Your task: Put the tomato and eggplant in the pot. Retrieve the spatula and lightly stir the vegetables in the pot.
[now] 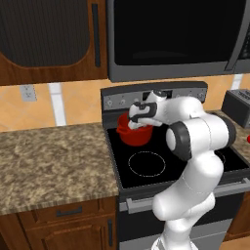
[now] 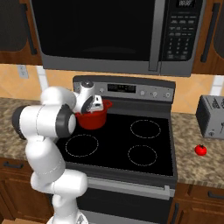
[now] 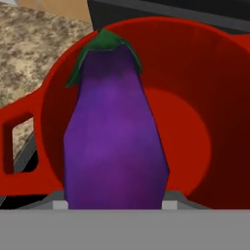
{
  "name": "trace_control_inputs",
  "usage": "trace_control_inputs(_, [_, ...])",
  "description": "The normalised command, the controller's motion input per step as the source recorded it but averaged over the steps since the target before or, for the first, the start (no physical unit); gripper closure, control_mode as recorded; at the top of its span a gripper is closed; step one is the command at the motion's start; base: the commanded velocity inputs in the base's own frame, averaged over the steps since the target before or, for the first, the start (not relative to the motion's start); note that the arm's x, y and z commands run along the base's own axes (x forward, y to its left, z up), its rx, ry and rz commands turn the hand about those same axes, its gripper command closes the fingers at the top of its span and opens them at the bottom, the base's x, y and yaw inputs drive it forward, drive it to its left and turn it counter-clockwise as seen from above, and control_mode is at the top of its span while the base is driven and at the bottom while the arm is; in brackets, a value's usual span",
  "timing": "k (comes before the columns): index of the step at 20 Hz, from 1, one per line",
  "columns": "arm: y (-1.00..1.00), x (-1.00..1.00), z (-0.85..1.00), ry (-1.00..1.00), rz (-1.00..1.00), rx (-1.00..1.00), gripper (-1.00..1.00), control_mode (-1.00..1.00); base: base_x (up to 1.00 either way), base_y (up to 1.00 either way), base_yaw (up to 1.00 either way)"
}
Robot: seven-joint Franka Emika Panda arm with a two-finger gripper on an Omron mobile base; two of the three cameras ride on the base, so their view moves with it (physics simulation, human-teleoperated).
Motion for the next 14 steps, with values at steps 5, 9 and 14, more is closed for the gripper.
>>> trace_control_inputs(5, [0.00,0.14,-0.14,0.00,0.00,0.00,1.00,-1.00,0.00,0.00,0.00])
trace_control_inputs(9, [0.00,0.11,-0.16,0.00,0.00,0.00,-1.00,-1.00,0.00,0.00,0.00])
trace_control_inputs(14, [0.00,0.12,-0.15,0.00,0.00,0.00,-1.00,-1.00,0.00,0.00,0.00])
